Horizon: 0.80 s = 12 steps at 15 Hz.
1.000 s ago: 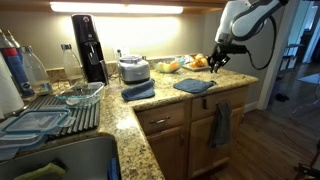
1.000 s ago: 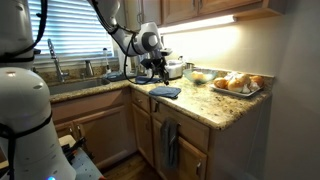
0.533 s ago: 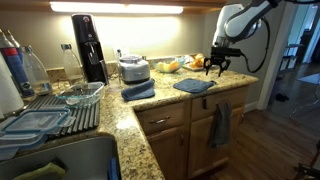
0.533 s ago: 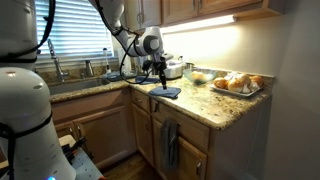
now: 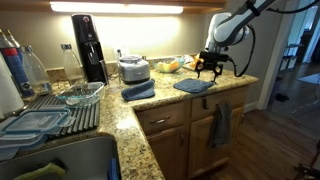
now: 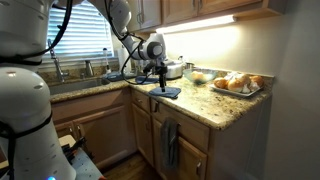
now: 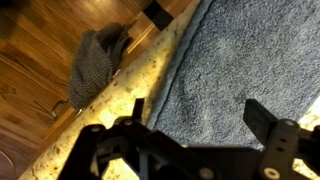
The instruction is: Pick up the blue cloth on the right side of the counter, hang the cloth on the right drawer
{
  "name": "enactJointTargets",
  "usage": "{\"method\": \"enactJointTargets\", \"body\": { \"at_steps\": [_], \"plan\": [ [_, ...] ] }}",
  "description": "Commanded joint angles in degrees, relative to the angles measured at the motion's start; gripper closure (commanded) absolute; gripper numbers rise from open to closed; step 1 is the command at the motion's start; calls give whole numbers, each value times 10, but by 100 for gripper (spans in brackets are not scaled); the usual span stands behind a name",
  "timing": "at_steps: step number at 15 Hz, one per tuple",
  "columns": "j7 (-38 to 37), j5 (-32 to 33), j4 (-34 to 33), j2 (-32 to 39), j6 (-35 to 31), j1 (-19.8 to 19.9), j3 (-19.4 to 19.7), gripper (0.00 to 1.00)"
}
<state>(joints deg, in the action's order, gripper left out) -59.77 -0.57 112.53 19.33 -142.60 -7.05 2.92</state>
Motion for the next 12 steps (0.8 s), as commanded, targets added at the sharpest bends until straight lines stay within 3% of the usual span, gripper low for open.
{"method": "enactJointTargets", "body": {
  "at_steps": [1,3,6,12],
  "plan": [
    [1,-1,-1,0,2,0,1,0],
    [1,-1,-2,0,2,0,1,0],
    [-76,10,-12,17,8,-13,20,0],
    [-143,-40,-30,54,-7,-1,11,0]
  ]
}}
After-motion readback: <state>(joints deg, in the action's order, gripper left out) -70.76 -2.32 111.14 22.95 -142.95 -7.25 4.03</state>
